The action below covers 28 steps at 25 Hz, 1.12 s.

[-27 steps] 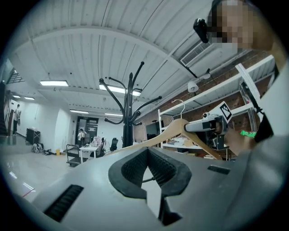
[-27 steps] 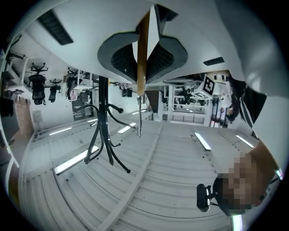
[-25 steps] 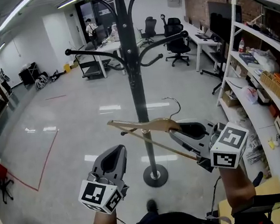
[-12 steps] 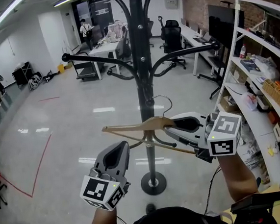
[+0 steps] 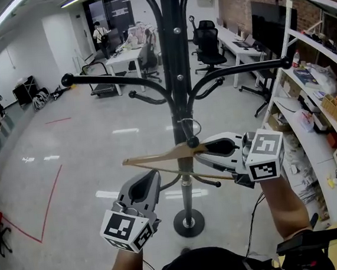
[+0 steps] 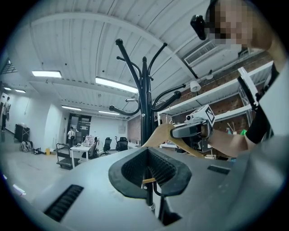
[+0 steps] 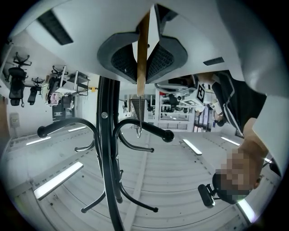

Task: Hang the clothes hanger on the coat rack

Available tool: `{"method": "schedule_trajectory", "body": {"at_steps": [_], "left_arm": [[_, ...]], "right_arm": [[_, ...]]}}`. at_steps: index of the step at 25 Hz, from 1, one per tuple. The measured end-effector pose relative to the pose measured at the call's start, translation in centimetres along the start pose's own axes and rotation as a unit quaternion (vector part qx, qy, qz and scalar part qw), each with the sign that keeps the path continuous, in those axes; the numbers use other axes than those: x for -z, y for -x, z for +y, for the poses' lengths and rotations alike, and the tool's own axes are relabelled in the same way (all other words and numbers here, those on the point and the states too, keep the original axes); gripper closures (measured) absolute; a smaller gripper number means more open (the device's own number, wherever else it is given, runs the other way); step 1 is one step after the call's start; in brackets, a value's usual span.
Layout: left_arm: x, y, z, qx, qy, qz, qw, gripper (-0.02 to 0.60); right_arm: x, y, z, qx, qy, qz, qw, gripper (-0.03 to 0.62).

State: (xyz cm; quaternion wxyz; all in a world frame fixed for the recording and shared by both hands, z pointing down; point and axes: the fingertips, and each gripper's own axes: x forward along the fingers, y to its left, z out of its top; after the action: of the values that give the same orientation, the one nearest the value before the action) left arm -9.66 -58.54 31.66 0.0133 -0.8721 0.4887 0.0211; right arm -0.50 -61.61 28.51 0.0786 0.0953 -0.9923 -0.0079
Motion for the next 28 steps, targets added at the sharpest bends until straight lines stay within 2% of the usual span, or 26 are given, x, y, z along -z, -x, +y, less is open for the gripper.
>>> {"method": "schedule_trajectory", "body": {"at_steps": [8, 15, 20, 28], "left_arm": [[1.1, -1.4, 0.3, 0.016, 0.006, 0.011, 0.9998, 0.581], [1.9, -1.7, 0.5, 0.018, 0.011, 0.017, 0.9996, 0.581], [1.5, -1.7, 0.3, 0.021, 0.012, 0.014, 0.9996, 0.581], [1.7, -1.7, 0.2, 0.02, 0.012, 0.015, 0.9996, 0.581]], "right_arm": [[1.5, -1.4, -0.9, -0.027, 0.01, 0.023, 0.999, 0.537], [1.8, -1.4, -1.3, -0.044, 0.018, 0.009, 0.999, 0.537], [1.8, -1.2, -1.4, -0.036, 0.051, 0.01, 0.998, 0.536], [1.2, -0.7, -1.3, -0.042, 0.061, -0.016, 0.997, 0.528]]}}
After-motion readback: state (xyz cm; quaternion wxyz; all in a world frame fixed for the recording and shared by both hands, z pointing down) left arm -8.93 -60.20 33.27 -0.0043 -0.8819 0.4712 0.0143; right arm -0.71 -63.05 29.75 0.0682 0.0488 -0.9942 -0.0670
